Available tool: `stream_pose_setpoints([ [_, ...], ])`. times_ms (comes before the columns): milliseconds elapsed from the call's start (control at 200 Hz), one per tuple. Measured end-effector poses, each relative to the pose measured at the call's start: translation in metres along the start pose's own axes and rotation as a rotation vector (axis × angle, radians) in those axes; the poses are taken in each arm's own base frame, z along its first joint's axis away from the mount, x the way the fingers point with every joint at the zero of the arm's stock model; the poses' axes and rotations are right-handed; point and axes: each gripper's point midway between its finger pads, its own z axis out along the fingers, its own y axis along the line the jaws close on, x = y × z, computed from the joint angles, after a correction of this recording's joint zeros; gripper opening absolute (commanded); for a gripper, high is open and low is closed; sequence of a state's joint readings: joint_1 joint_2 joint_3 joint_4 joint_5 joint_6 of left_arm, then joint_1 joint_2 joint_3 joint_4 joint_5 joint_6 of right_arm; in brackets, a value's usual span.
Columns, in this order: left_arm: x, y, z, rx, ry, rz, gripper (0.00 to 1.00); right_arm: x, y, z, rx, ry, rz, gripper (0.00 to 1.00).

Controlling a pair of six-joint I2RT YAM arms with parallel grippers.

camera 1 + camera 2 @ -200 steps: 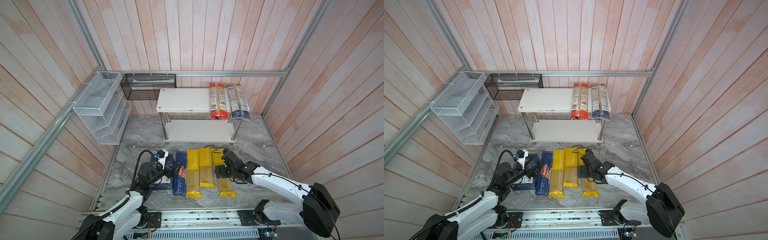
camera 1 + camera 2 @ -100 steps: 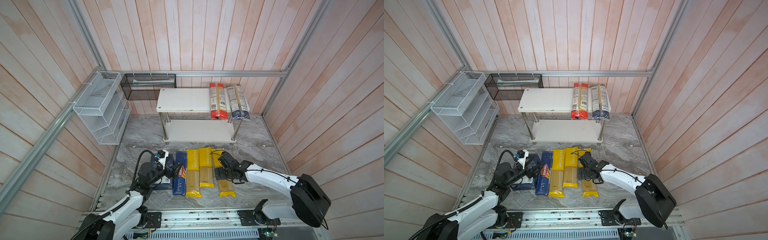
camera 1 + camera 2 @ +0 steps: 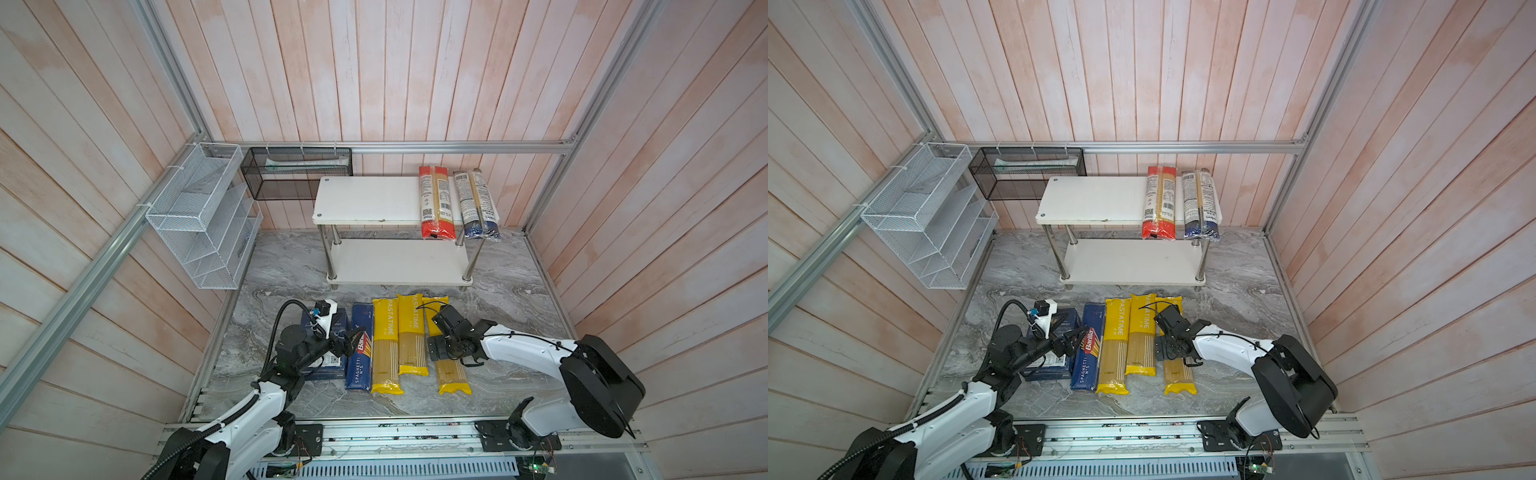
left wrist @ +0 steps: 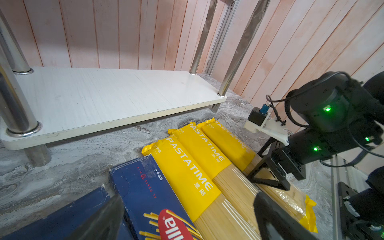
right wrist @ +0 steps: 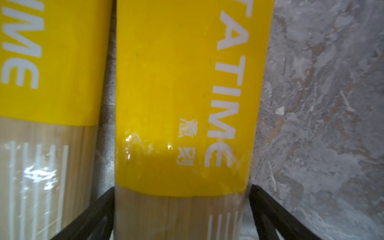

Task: Arrange pasta packages on shelves
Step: Pick up the pasta bag from the center of the table.

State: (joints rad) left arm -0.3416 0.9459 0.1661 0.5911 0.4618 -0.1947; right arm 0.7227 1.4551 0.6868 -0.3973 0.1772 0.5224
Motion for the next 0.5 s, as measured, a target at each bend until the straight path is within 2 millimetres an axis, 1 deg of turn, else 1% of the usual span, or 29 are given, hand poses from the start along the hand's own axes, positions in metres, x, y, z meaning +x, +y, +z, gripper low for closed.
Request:
stream_pose_setpoints([
  [405, 0.0001, 0.0006, 0.0, -0.003, 0.0, 0.0, 1.0, -0.0063, 0.0025, 0.0029, -0.008, -0.031, 0.006, 0.98],
  [500, 0.0001, 0.0005, 0.0, -0.003, 0.0, 0.0, 1.0, -0.0073, 0.0018, 0.0035, -0.01, -0.049, 0.011, 0.96],
])
